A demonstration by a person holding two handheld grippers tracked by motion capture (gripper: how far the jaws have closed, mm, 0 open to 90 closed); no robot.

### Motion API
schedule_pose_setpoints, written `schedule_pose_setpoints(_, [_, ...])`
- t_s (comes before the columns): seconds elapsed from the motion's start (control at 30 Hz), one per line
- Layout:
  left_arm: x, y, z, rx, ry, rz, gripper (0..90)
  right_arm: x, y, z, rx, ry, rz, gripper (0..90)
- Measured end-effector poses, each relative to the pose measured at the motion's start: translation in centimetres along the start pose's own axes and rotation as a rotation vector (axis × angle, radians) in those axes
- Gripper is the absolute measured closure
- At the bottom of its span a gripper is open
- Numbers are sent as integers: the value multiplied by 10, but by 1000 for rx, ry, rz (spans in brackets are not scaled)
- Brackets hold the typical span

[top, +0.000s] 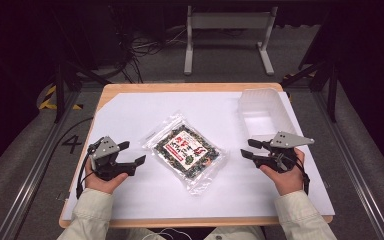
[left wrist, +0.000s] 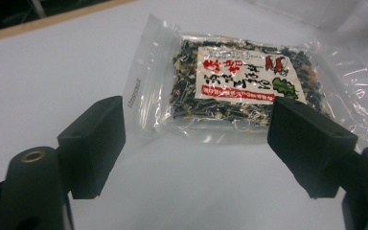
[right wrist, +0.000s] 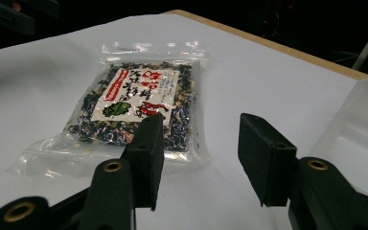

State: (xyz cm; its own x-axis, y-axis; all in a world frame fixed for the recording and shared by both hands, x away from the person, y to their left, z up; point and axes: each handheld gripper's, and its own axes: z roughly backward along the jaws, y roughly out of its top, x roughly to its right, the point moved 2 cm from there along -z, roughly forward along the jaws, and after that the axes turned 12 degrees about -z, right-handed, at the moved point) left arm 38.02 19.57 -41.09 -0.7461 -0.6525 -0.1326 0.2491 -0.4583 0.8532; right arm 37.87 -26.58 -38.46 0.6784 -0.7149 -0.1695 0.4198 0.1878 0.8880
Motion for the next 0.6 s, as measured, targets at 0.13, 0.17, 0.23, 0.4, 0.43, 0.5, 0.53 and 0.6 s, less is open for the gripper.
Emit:
schedule_pose_setpoints(0.13, [-5,6,0,-11,-19,23,195,-1,-1,0,-7,2,1,509])
schedule_pose_setpoints(0.17, [-6,8,0,-4,-20,22,192,-1,-1,0,-8,0,1,507])
schedule_pose_setpoints(0.23, [-7,12,0,17,-22,23,176,-2,-1,0,-8,3,2,504])
schedule_pose_setpoints(0.4, [-18,18,-3,34,-33,38,167,-4,-2,2,-10,2,4,496])
schedule_pose_setpoints(0.43, [-20,19,-4,32,-31,40,166,-4,-2,2,-10,2,3,495])
schedule_pose_setpoints(0.5, [-24,23,-5,36,-27,45,163,-4,-3,4,-10,-1,3,494])
schedule_pose_setpoints(0.53, [-26,24,-5,38,-24,41,162,-5,-4,5,-11,-3,2,493])
schedule_pose_setpoints(0.6, [-29,27,-6,51,-23,48,157,-5,-5,6,-11,-7,2,490])
